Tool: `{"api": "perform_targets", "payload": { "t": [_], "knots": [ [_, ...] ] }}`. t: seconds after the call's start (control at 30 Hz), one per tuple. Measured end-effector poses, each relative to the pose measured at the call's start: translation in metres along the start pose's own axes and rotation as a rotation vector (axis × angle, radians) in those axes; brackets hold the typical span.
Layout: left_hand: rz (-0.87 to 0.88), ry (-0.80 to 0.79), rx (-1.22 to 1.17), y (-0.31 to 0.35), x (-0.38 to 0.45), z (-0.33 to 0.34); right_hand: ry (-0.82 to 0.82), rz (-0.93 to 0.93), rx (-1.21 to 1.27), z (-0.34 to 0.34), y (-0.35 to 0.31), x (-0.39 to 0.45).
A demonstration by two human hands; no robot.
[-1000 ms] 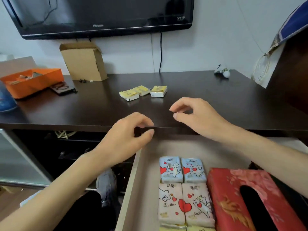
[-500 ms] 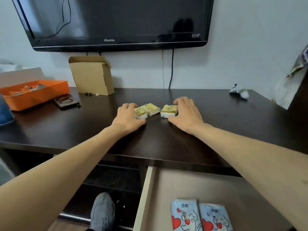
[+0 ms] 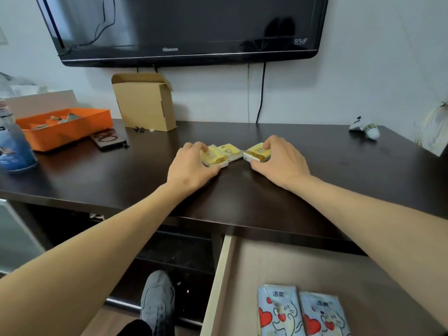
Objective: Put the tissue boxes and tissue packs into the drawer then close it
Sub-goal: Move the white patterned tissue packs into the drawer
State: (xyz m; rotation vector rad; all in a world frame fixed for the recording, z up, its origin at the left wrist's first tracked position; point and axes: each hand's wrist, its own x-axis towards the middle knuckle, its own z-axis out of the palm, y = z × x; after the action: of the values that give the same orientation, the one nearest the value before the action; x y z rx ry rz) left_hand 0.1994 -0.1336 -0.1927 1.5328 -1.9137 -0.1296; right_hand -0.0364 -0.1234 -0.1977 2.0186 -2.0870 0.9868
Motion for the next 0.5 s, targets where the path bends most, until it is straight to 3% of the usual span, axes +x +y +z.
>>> {"api": "perform_targets", "payload": {
  "t": [0.1, 0.2, 0.3, 0.5],
  "knots": [
    [0.095, 0.184, 0.016, 0.017, -0.014, -0.012, 0.148, 0.051, 0.093, -0.015, -0.011, -0.013],
    [0.107, 0.166, -0.098, 0.033, -0.036, -0.030, 0.155, 0.136, 0.331, -0.038, -0.014, -0.036],
    [0.098, 0.024, -0.272, 0.048, -0.072, -0.055, 0.046, 0.117, 0.422, -0.070, -0.009, -0.081],
    [0.159, -0.390, -0.509, 0.076, -0.177, -0.090, -0.256, 0.021, 0.375, -0.134, 0.000, -0.207]
  ]
}}
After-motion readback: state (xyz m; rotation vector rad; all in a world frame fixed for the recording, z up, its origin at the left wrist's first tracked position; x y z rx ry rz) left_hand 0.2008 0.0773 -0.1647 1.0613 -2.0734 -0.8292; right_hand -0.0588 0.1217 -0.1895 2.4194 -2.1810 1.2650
